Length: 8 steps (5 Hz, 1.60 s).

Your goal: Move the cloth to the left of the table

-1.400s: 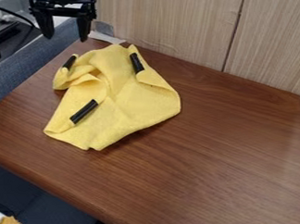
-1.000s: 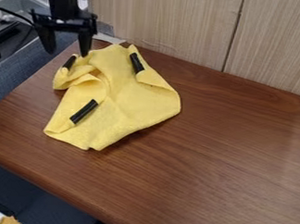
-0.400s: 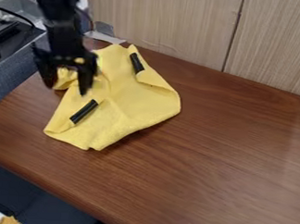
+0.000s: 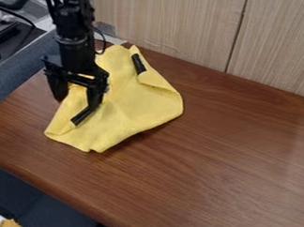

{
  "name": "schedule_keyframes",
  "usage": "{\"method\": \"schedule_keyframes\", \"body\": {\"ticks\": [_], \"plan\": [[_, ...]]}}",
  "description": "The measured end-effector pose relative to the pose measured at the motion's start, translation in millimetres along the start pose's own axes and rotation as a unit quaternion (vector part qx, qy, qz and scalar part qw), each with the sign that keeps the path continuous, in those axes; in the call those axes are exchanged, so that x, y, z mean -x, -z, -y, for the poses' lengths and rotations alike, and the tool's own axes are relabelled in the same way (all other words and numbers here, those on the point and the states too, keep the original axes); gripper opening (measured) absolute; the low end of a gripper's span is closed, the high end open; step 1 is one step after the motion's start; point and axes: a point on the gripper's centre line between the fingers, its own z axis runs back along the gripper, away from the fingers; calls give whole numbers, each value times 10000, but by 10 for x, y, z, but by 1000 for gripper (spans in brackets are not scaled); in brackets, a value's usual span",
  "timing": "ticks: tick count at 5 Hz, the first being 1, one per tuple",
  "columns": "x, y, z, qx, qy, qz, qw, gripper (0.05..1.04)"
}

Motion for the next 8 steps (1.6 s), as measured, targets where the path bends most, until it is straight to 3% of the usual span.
{"method": "schedule_keyframes", "body": {"ticks": [2,3,4,5,6,8], "plan": [[-53,193,-28,-39,-41,-238,9997,957],[-64,246,-49,-93,-112,-307,9994,740],[-61,249,-61,-145,-112,-320,9993,435],[-65,241,-57,-127,-107,-334,9993,213],[-63,235,-37,-57,-79,-356,9993,94],[-112,-53,-280,125,-556,101,9983,64]]}}
